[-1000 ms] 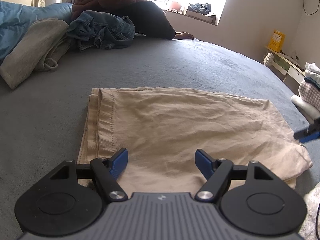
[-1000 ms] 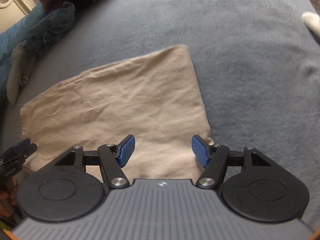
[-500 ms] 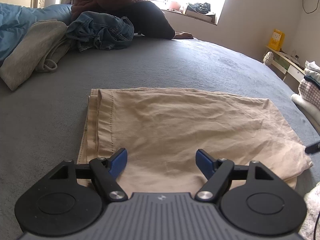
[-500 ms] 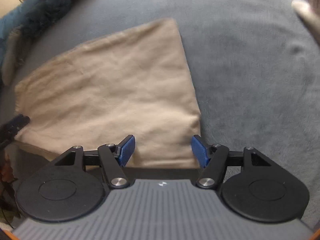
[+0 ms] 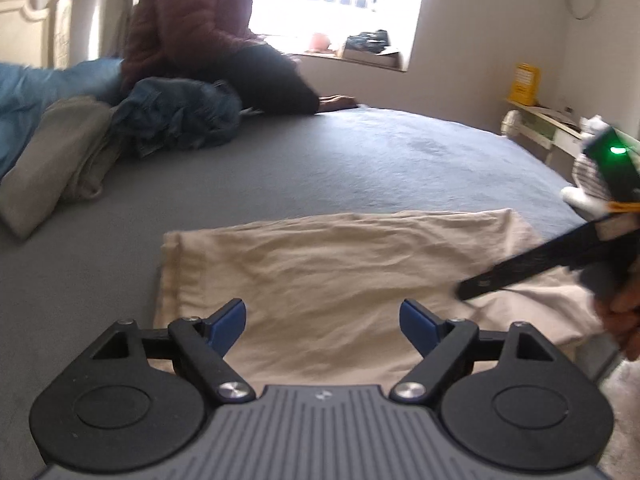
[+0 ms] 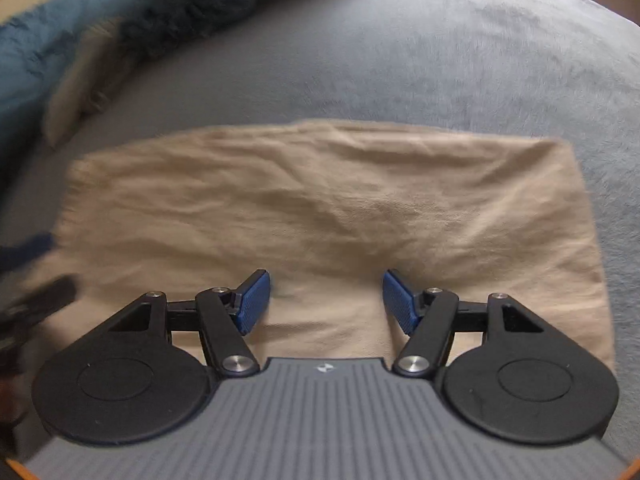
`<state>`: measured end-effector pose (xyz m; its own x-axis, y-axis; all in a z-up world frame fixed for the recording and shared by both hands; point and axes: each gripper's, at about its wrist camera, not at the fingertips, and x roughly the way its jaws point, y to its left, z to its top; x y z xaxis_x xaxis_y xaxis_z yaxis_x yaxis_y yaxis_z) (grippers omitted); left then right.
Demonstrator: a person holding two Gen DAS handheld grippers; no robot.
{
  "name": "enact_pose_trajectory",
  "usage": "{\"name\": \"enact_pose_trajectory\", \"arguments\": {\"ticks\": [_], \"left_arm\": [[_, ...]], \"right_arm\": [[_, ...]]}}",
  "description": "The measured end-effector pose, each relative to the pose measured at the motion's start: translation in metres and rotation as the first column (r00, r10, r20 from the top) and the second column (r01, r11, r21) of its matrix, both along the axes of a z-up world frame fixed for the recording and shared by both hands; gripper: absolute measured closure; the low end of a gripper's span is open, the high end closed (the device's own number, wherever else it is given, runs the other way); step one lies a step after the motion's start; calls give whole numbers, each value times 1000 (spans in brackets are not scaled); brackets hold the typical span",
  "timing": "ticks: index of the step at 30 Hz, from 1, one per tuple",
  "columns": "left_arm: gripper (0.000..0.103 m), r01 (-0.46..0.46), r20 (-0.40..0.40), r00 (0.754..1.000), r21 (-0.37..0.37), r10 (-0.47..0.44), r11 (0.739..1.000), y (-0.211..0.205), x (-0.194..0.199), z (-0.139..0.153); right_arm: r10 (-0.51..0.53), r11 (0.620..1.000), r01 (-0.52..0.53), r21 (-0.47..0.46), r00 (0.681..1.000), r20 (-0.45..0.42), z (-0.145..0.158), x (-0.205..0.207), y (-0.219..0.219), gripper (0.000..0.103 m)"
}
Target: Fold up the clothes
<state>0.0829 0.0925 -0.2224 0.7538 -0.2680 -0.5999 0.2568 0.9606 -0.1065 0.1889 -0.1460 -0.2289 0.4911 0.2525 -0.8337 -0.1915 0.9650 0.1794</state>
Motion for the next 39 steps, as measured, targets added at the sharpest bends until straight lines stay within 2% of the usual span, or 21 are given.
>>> {"name": "enact_pose_trajectory", "arguments": {"ticks": [2, 6, 9, 12, 15, 19, 21, 29, 33, 35, 39], "left_arm": [[16, 29, 22, 999, 12, -29, 1000, -7, 1, 1], [15, 67, 39, 997, 23, -68, 997, -22, 12, -2], [15, 78, 33, 996, 28, -79, 997, -32, 21, -9], [15, 69, -14, 998, 56, -68, 996, -40, 31, -22], [15, 69, -32, 997, 95, -66, 993, -44, 31, -31], [12, 88, -24, 996, 118, -86, 989, -44, 28, -36], [12, 91, -27, 996, 122, -89, 988, -44, 29, -38], [11, 89, -41, 996, 129, -84, 988, -46, 31, -39], [11, 85, -50, 996, 127, -79, 988, -46, 33, -39], [11, 80, -54, 996, 124, -74, 989, -46, 33, -40], [11, 80, -54, 996, 122, -74, 989, -46, 33, -40]], "right_arm": [[-8, 1000, 7, 28, 999, 40, 13, 0, 1, 40], [-58, 998, 57, 7, 993, 104, 23, 15, -2, 40], [-58, 996, 63, -55, 995, 86, -3, 34, 2, 38], [-60, 995, 69, -67, 991, 123, -8, 32, 5, 35], [-104, 995, 101, 25, 986, 127, 6, 25, -15, 35], [-223, 969, 207, 131, 968, 114, 29, 14, -69, 33], [-263, 952, 248, 178, 963, 63, 25, 9, -97, 28], [-367, 850, 401, 342, 916, -161, 1, -9, -202, 28], [-366, 808, 404, 429, 915, -171, -11, -12, -212, 30], [-351, 805, 393, 445, 919, -178, -18, -8, -216, 30], [-323, 790, 379, 482, 925, -198, -29, -10, -224, 37]]}}
